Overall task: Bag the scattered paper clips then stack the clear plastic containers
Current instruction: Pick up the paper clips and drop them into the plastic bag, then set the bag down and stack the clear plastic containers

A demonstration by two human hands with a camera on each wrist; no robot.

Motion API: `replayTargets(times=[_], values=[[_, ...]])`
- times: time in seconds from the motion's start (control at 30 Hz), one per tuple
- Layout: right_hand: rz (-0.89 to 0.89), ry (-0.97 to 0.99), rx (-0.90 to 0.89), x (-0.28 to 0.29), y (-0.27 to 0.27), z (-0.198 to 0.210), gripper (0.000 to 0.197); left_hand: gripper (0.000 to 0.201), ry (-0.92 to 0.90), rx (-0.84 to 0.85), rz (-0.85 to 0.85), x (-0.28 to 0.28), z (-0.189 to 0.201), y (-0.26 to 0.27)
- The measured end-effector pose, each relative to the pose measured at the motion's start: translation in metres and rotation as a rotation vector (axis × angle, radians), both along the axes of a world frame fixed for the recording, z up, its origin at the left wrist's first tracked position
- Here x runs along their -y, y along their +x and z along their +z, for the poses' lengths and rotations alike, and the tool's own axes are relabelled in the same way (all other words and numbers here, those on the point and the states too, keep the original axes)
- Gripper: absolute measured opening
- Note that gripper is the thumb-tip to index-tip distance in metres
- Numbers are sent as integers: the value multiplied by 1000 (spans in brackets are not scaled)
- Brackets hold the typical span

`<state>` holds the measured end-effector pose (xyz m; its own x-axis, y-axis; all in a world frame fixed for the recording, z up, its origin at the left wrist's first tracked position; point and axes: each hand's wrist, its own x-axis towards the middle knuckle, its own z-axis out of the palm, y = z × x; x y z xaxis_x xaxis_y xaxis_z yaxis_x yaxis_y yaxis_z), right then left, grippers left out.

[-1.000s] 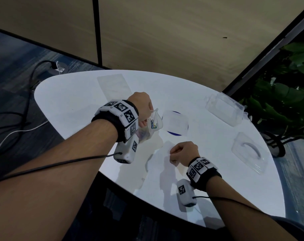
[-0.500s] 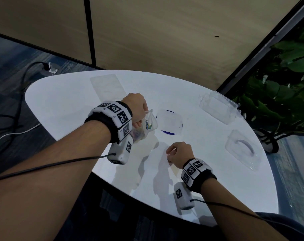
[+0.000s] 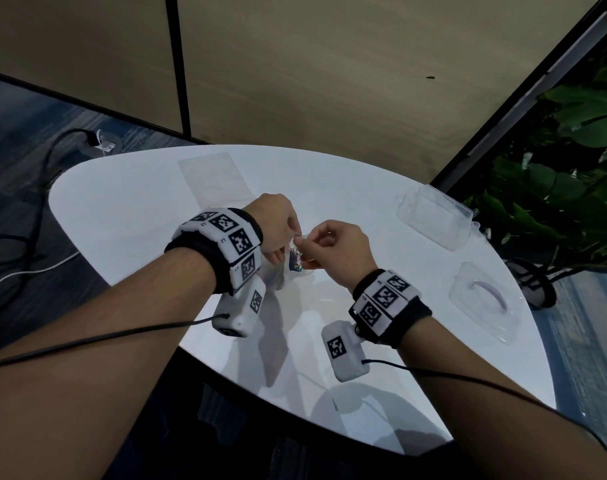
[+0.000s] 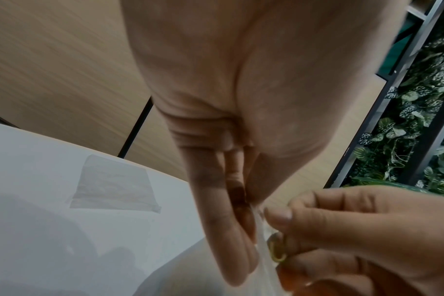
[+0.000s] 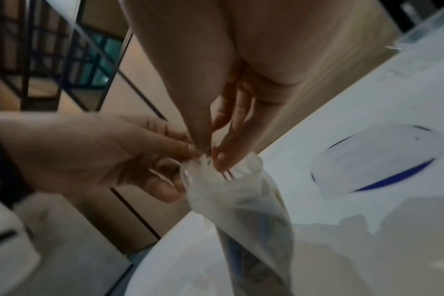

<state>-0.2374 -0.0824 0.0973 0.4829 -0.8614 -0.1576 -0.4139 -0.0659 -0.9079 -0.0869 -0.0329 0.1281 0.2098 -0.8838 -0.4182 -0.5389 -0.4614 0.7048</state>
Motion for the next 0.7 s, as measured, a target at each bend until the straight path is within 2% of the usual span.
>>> replayTargets(times=[0.2,0.3,0.33,0.4,0.47,0.5,0.6,0.7], values=[[-19,37,44,6,-14,3,21,16,-20,-14,-94,-3,5,1],[-8,8,5,14,-26,6,9,18,-20,-49,-160,-2,10,0],[47,1,-31,17,-29,8,12,18,-29,-53,-180,-2,10,0],[217,105,-53,20,-37,7,31,20,-44,-34,-210,-3,10,-1],[322,238,-6,19,-42,4,33,23,-48,8,-220,-2,7,-2],[323,243,0,18,-44,1,28,24,-46,25,-217,-2,5,-3],[160,164,-1,20,-44,-10,14,23,-111,166,-222,2,3,-8],[24,211,34,21,-40,-14,17,19,-252,300,-271,7,7,-19]])
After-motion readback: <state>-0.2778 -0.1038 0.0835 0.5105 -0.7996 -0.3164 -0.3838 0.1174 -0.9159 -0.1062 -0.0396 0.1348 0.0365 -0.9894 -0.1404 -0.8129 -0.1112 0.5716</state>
